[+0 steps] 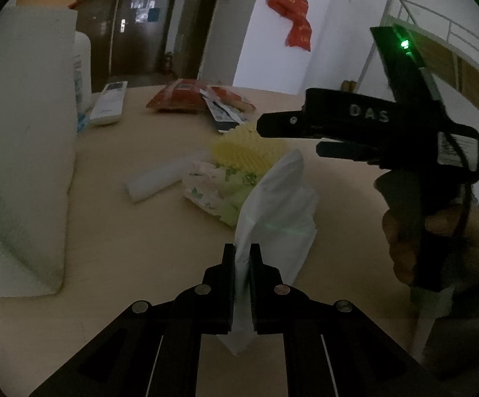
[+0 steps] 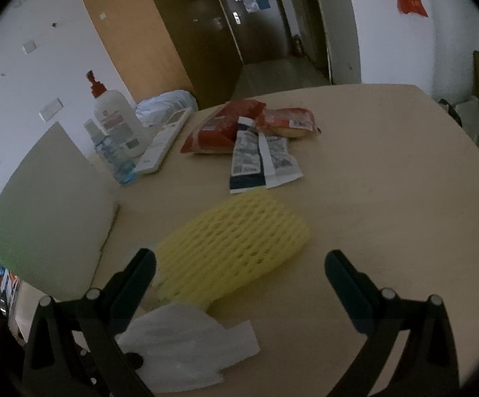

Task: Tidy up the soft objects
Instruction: 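Lift the white tissue with the left gripper while the right grasps the yellow mesh sleeve, then carry the white tissue and yellow mesh sleeve over to the white foam box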

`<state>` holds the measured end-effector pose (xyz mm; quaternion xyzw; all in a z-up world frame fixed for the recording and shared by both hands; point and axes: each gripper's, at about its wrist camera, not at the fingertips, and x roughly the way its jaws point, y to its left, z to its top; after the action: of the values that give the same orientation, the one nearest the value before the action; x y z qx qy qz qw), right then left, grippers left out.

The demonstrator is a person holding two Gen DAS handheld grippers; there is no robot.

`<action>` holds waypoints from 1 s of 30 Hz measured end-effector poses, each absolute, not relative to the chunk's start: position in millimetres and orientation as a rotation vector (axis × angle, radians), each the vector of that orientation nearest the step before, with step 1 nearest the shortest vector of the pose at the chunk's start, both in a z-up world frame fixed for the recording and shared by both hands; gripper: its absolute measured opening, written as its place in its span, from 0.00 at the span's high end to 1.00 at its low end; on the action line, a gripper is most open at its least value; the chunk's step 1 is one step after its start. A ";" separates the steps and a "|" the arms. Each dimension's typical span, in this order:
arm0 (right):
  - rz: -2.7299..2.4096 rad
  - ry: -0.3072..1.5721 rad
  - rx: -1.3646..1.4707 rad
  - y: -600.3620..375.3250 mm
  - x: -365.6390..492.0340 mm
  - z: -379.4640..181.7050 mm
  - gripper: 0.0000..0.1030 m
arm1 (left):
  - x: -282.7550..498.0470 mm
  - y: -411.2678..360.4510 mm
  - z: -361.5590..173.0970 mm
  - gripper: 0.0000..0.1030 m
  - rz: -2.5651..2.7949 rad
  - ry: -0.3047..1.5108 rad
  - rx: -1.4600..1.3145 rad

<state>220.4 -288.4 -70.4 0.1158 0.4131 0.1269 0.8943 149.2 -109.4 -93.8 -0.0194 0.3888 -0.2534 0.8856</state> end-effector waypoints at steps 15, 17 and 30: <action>0.303 0.961 0.287 -282.0 244.7 -91.0 0.55 | 148.6 -109.9 -90.5 0.92 -0.557 0.785 -0.031; 0.317 0.944 0.299 -283.1 242.3 -88.3 0.83 | 149.5 -109.4 -90.3 0.92 -0.555 0.784 -0.035; 0.327 0.771 0.327 -294.0 217.1 -38.3 0.88 | 142.3 -103.1 -83.6 0.92 -0.568 0.747 -0.064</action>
<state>217.1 -294.0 -38.3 0.1580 0.3725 0.1581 0.9007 142.3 -103.1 -83.6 -0.0307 0.3598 -0.2736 0.8915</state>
